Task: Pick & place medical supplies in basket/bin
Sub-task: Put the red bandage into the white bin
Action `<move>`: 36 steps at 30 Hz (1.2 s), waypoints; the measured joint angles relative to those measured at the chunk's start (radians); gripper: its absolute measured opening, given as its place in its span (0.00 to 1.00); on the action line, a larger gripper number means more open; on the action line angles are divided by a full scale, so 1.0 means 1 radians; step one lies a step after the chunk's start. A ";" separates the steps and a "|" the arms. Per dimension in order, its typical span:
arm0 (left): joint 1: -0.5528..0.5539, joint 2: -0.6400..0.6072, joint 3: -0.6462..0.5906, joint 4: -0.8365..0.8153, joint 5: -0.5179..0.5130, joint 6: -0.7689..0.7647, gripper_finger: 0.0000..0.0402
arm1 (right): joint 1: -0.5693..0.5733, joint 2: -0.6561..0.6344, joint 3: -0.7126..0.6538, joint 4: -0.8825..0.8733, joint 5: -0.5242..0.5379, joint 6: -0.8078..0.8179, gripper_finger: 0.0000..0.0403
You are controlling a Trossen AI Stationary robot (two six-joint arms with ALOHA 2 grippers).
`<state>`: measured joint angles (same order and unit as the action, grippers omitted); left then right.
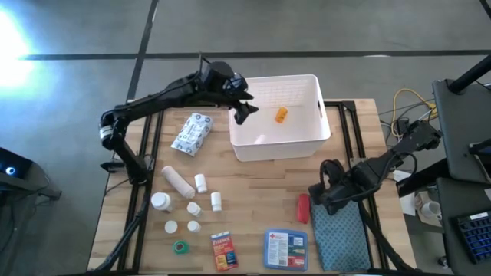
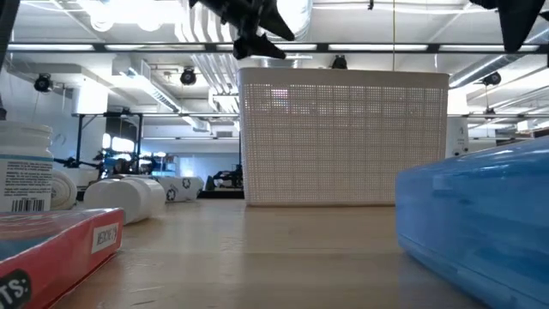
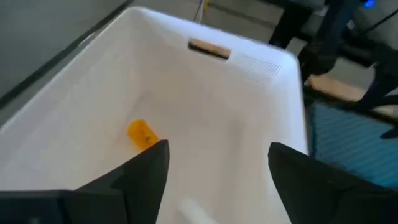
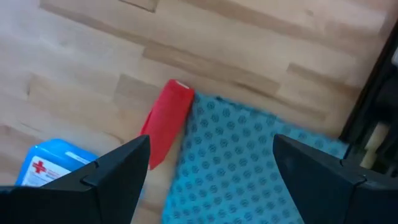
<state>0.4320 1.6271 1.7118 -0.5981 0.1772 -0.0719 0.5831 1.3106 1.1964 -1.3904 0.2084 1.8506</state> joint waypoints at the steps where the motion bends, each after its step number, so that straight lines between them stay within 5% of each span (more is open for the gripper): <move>1: -0.001 0.000 0.020 -0.033 -0.004 0.017 0.64 | -0.001 -0.001 -0.013 0.015 -0.014 0.015 0.81; 13: -0.079 -0.160 0.064 -0.151 -0.005 0.063 0.65 | -0.007 0.030 -0.326 0.647 -0.040 0.176 0.81; 36: -0.092 -0.512 -0.350 0.036 -0.016 0.005 0.65 | -0.106 0.400 -0.220 0.665 -0.240 0.138 0.81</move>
<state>0.3405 1.1153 1.3614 -0.5620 0.1615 -0.0666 0.4767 1.7103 0.9767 -0.7253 -0.0311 1.9884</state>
